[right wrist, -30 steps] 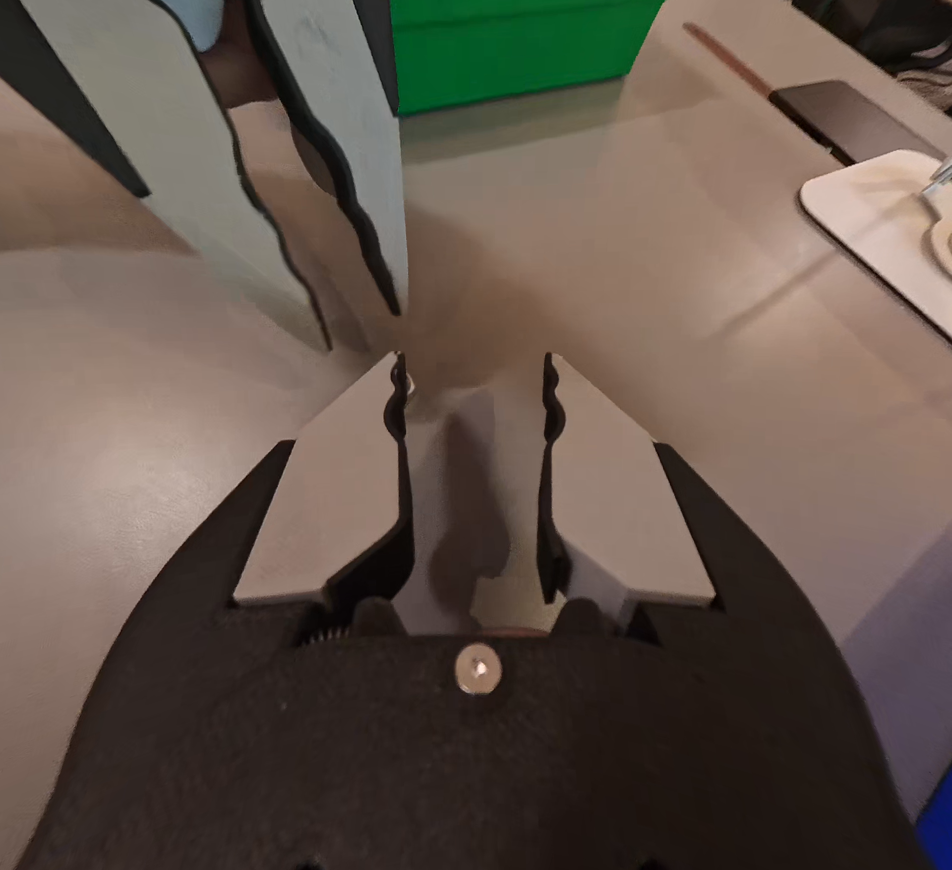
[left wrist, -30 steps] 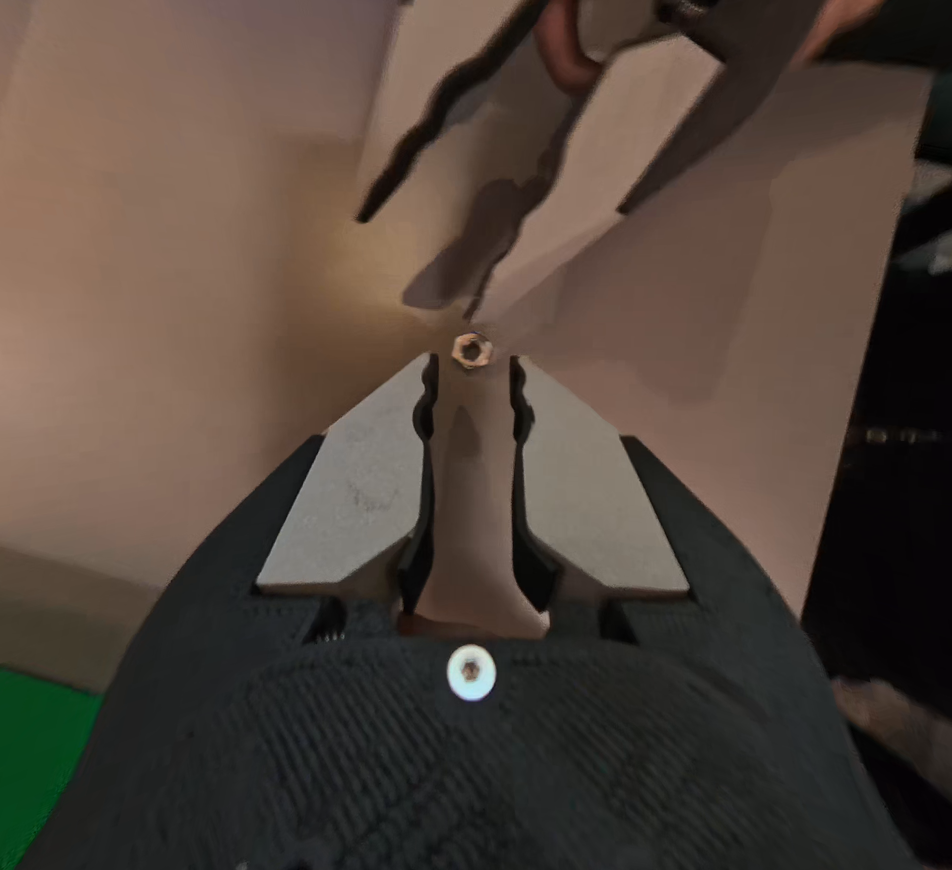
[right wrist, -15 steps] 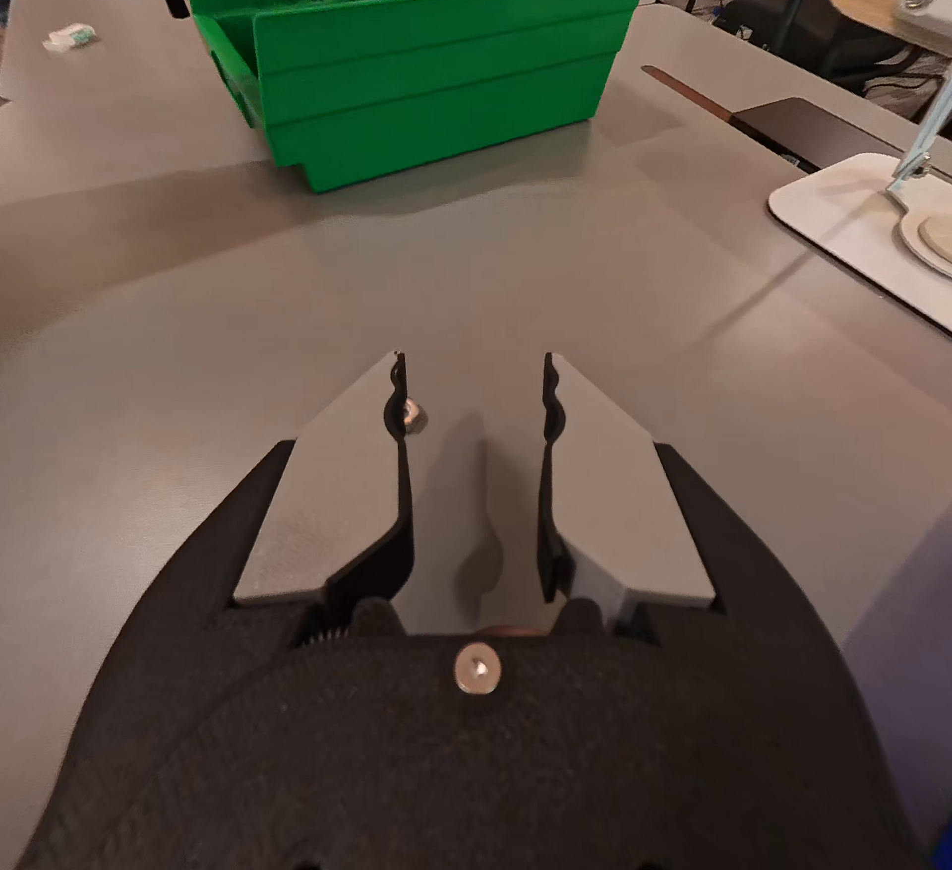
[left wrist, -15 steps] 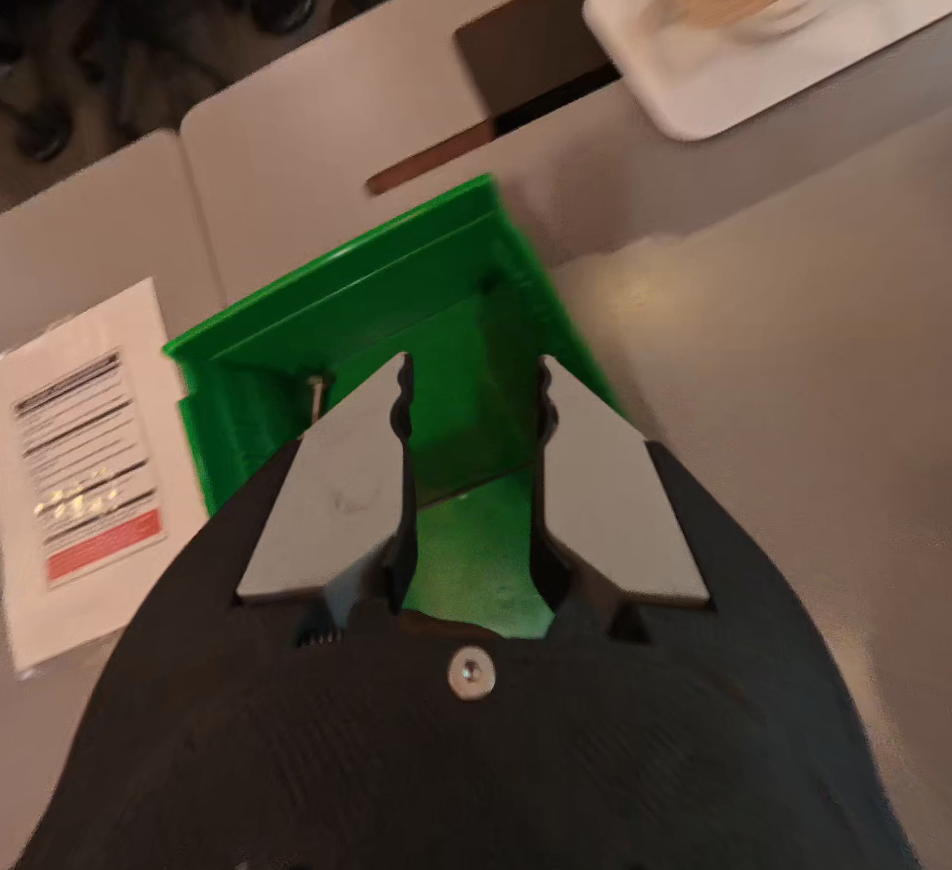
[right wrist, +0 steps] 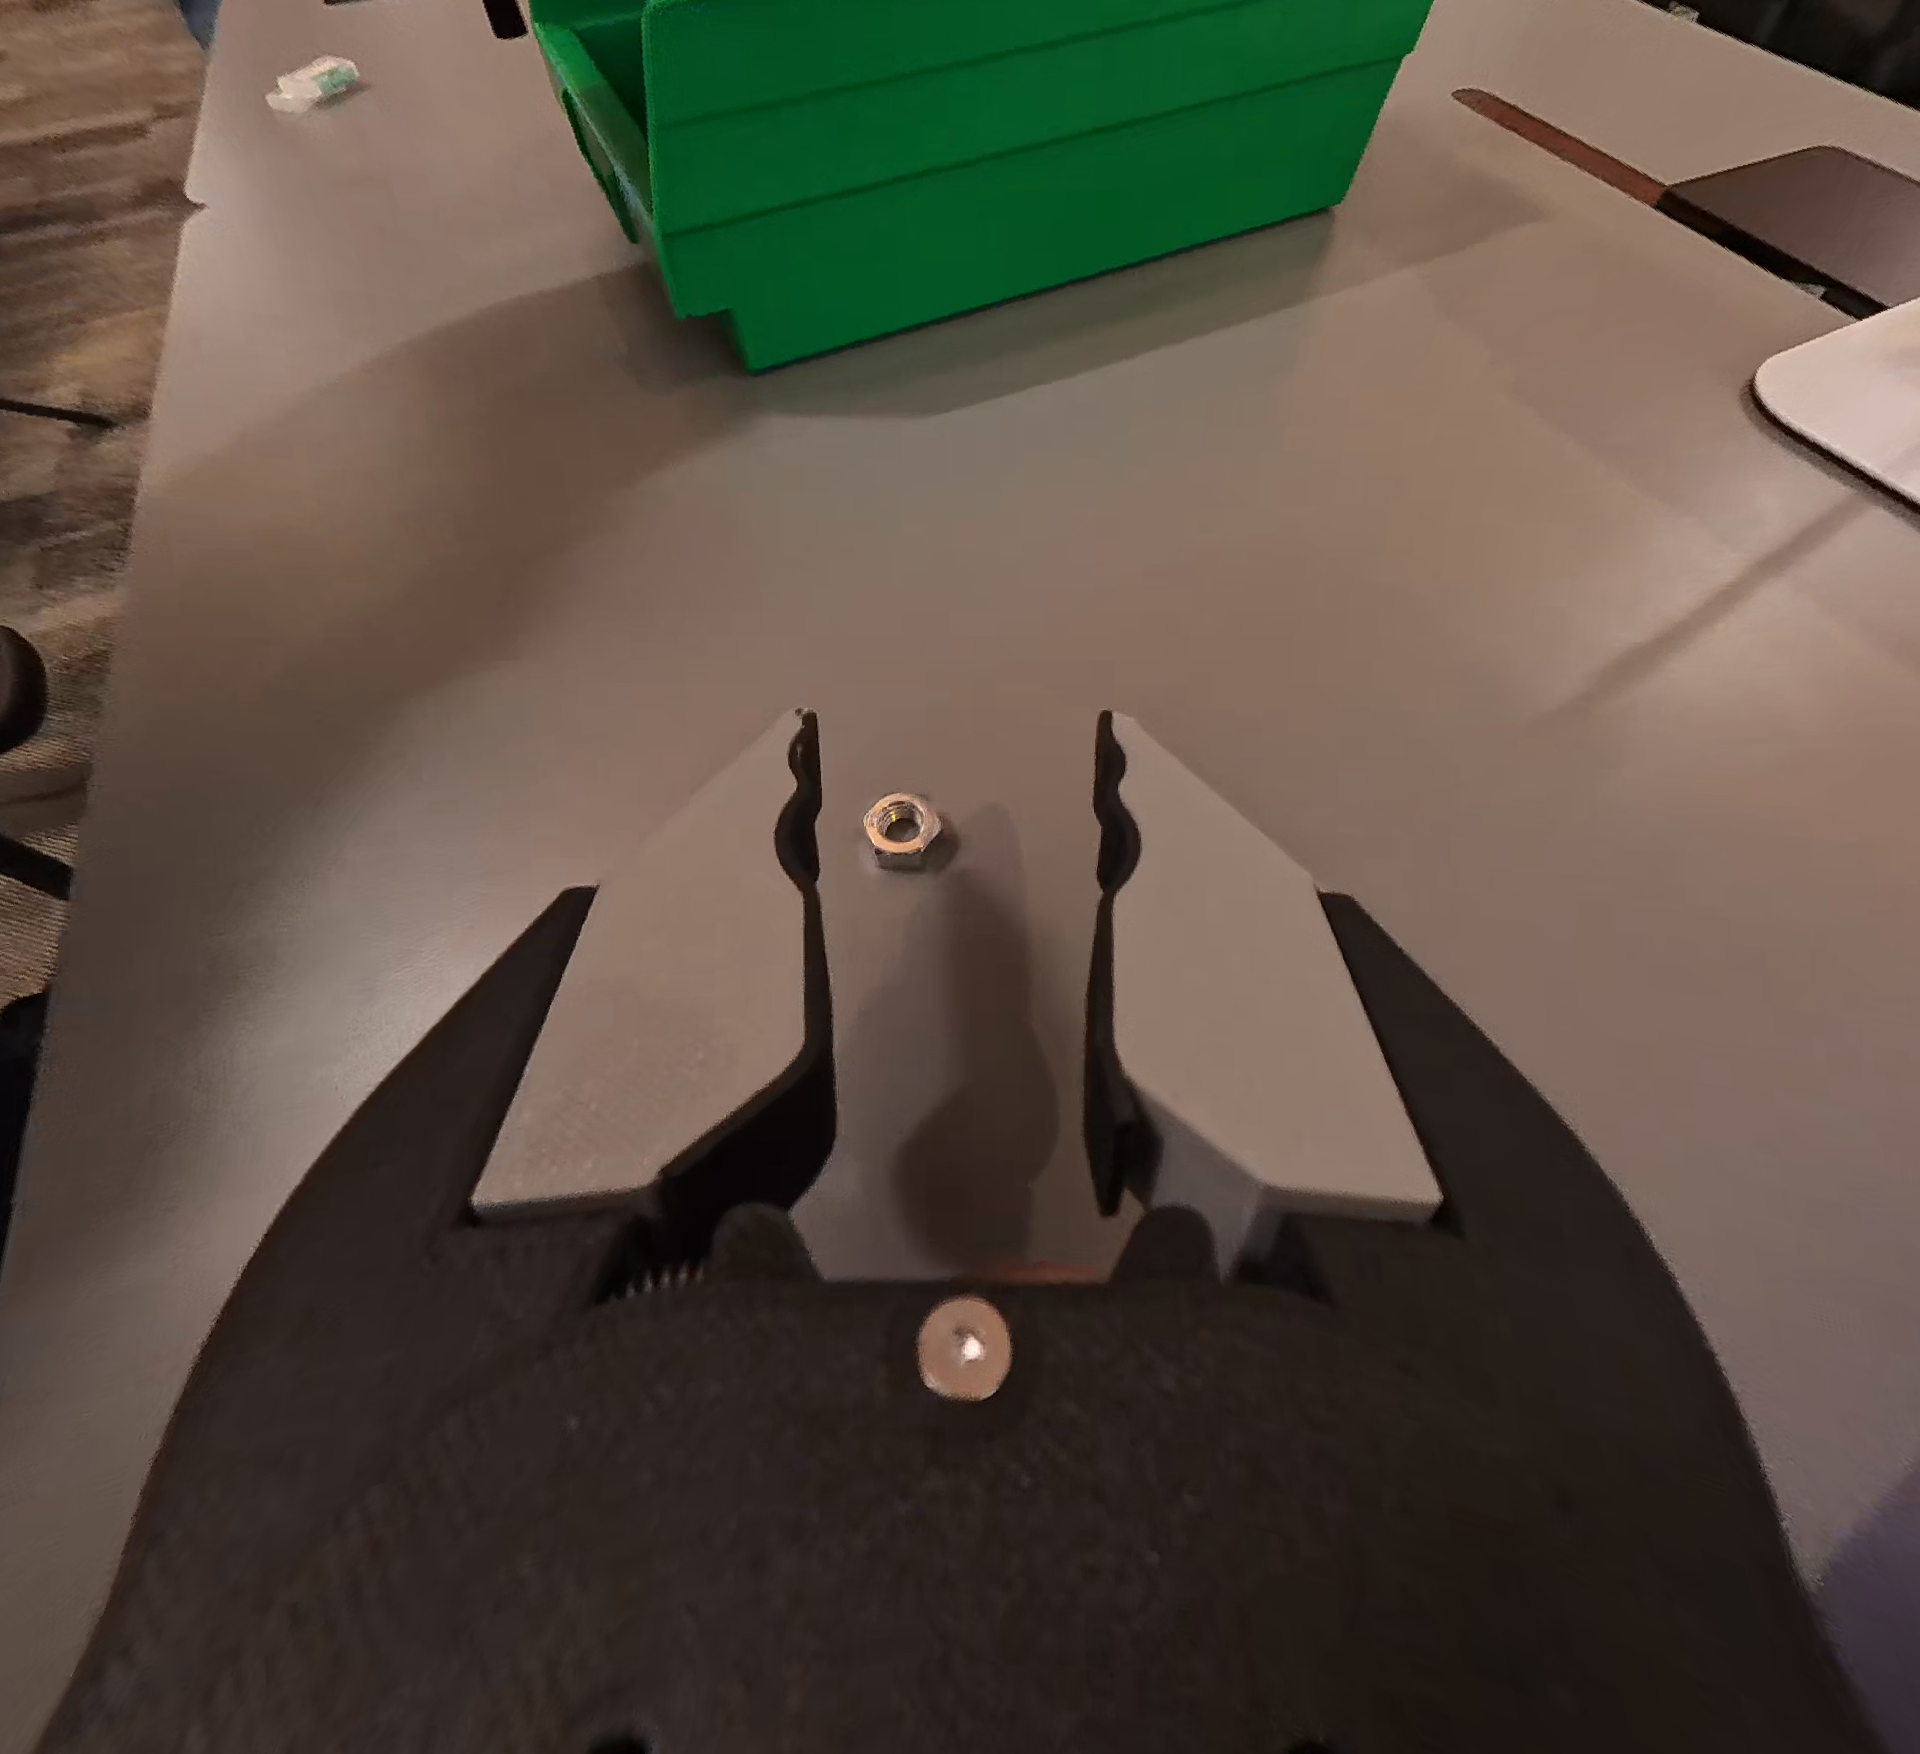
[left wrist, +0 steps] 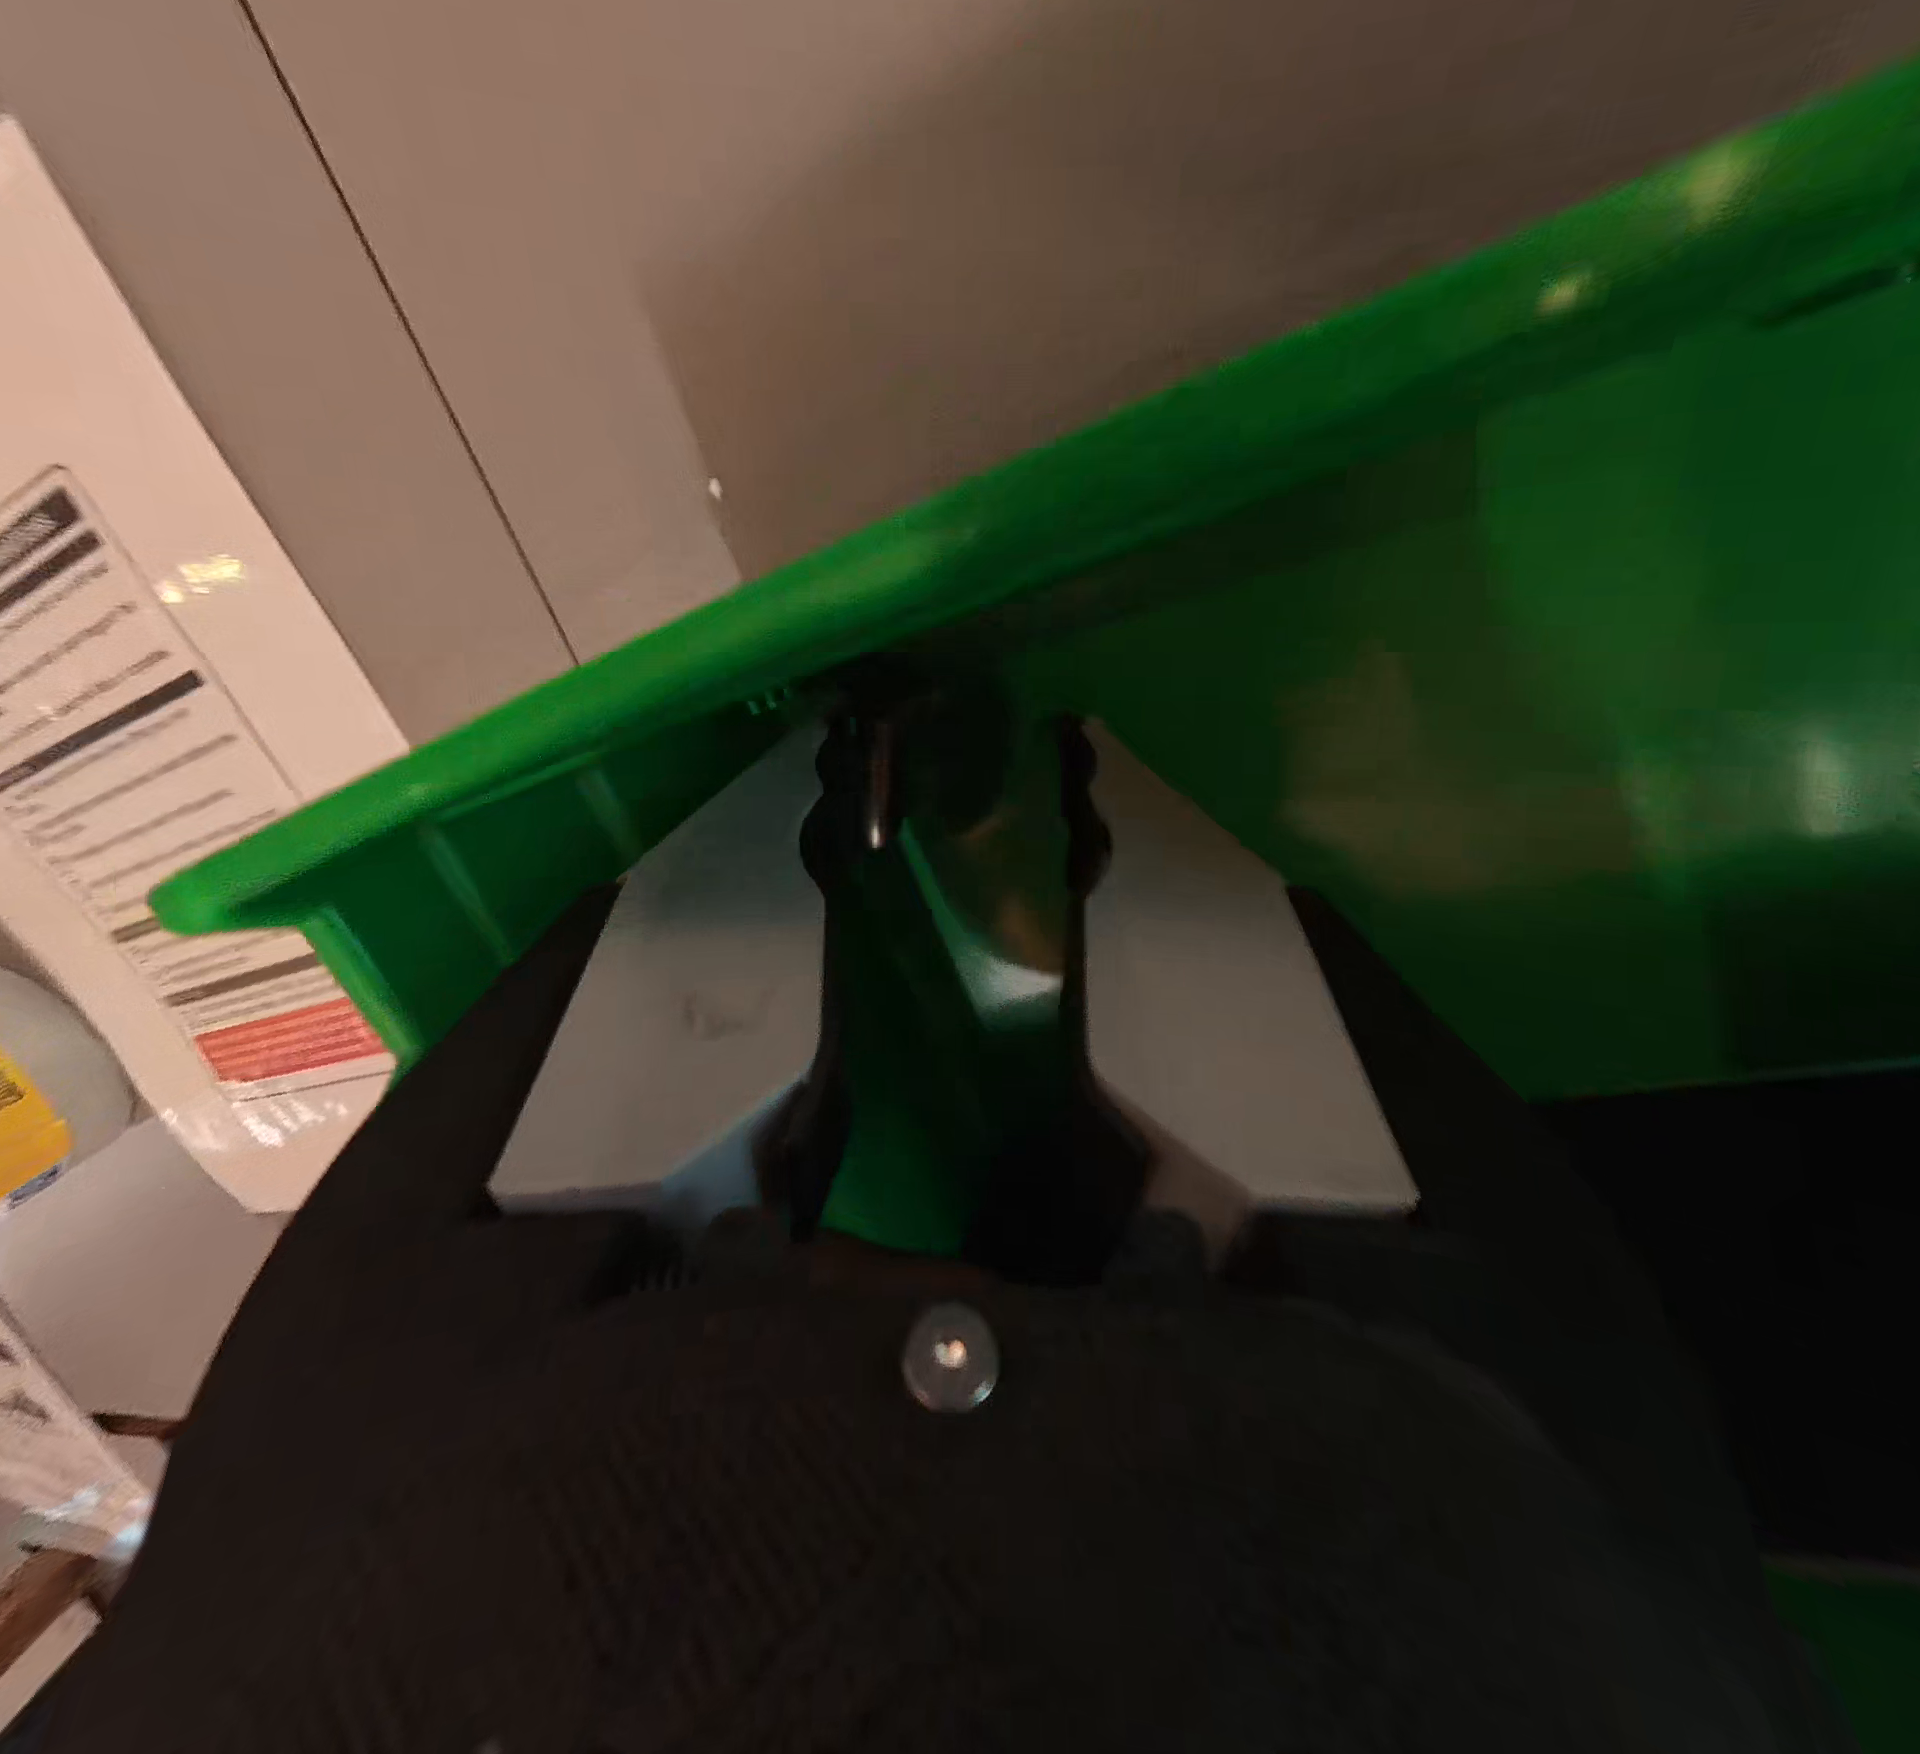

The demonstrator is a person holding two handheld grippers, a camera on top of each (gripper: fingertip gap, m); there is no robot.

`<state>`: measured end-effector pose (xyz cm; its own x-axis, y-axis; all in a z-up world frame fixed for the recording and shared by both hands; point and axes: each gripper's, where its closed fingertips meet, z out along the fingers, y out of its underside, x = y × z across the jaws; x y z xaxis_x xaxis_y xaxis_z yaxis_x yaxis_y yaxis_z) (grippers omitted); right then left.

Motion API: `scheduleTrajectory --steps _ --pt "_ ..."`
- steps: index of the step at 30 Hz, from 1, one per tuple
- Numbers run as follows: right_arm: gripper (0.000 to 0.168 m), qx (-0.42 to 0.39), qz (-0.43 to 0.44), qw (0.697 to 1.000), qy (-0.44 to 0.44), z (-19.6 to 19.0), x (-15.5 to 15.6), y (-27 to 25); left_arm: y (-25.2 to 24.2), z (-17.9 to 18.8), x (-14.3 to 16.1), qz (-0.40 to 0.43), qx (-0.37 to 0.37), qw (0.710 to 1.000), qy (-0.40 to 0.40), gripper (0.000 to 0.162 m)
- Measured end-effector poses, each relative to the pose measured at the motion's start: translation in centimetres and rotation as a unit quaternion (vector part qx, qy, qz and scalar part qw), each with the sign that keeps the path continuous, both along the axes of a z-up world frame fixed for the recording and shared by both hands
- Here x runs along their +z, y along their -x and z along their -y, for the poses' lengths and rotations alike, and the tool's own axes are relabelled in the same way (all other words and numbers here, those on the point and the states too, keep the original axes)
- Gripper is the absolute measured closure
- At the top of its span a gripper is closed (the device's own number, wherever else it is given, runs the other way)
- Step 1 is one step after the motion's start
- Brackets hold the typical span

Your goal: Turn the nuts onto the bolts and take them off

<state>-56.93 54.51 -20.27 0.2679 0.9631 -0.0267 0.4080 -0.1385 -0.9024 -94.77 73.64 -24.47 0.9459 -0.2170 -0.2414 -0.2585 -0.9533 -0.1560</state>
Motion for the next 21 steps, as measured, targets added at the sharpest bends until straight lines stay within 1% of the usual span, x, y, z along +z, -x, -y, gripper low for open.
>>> scheduleTrajectory --steps 3,4,5,6,7,8,9,15,16,18,19,21 --pt "0.118 0.004 -0.013 1.0 0.014 0.1 0.3 0.0 0.2 0.1 -0.2 0.033 0.011 0.999 0.015 0.119" --pt "0.118 0.006 -0.015 1.0 0.016 0.2 0.3 0.0 0.0 0.2 -0.3 0.048 0.017 0.999 0.018 0.123" --pt "0.118 0.008 -0.015 1.0 0.017 0.3 0.4 0.0 -0.1 0.2 -0.3 0.052 0.017 0.998 0.016 0.125" --pt "0.118 0.01 -0.015 1.0 0.015 0.4 0.4 0.1 -0.3 0.2 -0.3 0.055 0.012 0.998 0.015 0.129" --pt "0.118 0.012 -0.015 1.0 0.012 0.5 0.5 0.1 -0.8 0.3 -0.4 0.061 0.005 0.998 0.014 0.137" --pt "0.118 0.015 -0.014 1.0 0.01 0.7 0.5 0.2 -1.6 0.7 -0.5 0.073 -0.006 0.997 0.021 0.151" --pt "0.118 0.017 -0.014 1.0 0.007 0.9 0.6 0.2 -1.9 0.9 -0.5 0.07 -0.015 0.997 0.021 0.152" --pt "0.119 0.025 -0.014 0.999 -0.026 1.5 1.2 0.4 -2.1 1.0 -0.3 -0.023 -0.072 0.997 -0.009 0.153" --pt "0.12 0.022 -0.015 0.999 -0.033 1.4 1.4 0.3 -2.4 1.4 -0.2 -0.027 -0.08 0.996 -0.009 0.154" --pt "0.12 0.016 -0.021 0.999 -0.041 1.1 1.8 0.1 -3.4 1.4 1.0 -0.028 -0.094 0.994 -0.038 0.154" --pt "0.12 0.012 -0.027 0.999 -0.038 0.9 2.0 0.0 -4.0 1.3 2.2 -0.032 -0.105 0.992 -0.063 0.154" --pt "0.12 0.003 -0.048 0.999 -0.024 0.4 2.7 -0.3 -6.0 1.0 5.5 -0.035 -0.136 0.982 -0.128 0.154"
